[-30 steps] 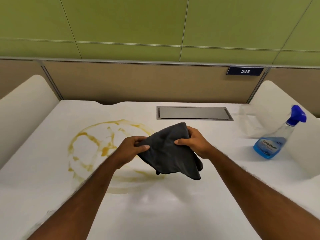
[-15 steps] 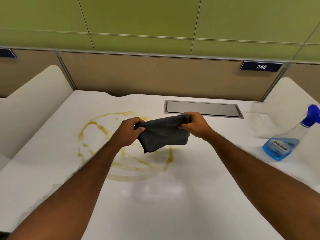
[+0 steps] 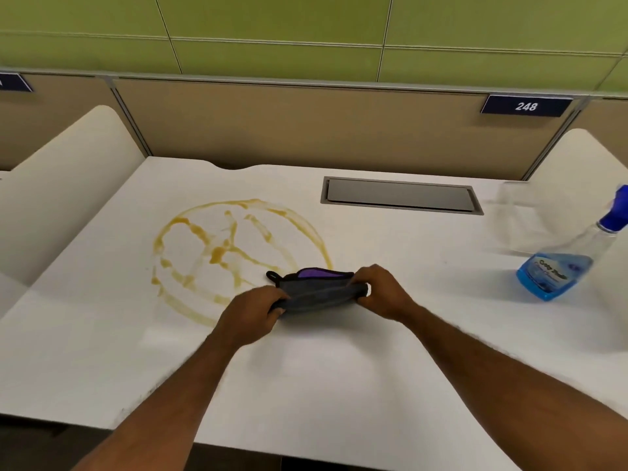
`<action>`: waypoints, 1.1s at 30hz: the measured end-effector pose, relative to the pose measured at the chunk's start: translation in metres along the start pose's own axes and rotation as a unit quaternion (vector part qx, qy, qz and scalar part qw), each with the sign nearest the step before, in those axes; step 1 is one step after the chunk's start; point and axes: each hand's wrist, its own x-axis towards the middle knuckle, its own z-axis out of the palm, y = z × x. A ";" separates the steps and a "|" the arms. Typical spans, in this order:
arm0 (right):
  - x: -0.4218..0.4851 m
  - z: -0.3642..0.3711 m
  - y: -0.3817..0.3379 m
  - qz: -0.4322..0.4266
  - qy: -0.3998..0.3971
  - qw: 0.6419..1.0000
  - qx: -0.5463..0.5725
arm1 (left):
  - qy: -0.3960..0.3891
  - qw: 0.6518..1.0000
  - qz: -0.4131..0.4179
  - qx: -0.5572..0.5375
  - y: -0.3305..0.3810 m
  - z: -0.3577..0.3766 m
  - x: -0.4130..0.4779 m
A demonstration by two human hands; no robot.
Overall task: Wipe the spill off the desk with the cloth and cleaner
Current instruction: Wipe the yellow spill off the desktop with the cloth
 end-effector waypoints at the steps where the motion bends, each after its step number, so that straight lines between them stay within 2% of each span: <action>1: -0.006 0.005 0.002 -0.005 -0.013 1.000 -0.006 | -0.017 1.000 0.001 -0.003 0.000 0.008 -0.006; 5: -0.020 0.015 0.010 -0.014 -0.086 0.996 -0.028 | -0.082 0.997 0.005 0.000 0.000 0.025 -0.019; 10: -0.028 0.017 0.017 -0.026 -0.141 0.989 -0.043 | -0.109 0.994 0.030 0.004 -0.002 0.037 -0.027; 16: -0.022 0.027 0.010 0.011 -0.121 0.992 -0.018 | -0.123 0.990 0.044 0.050 -0.008 0.042 -0.028; 21: -0.011 0.056 -0.008 0.055 -0.117 0.988 -0.081 | -0.098 0.990 0.009 0.097 -0.016 0.040 -0.026; 27: -0.023 0.121 -0.045 0.127 -0.124 0.977 -0.121 | -0.075 0.990 0.004 0.122 -0.041 0.045 -0.034; 33: -0.031 0.150 -0.049 0.142 -0.079 0.962 -0.221 | -0.069 0.989 0.021 0.128 -0.067 0.046 -0.045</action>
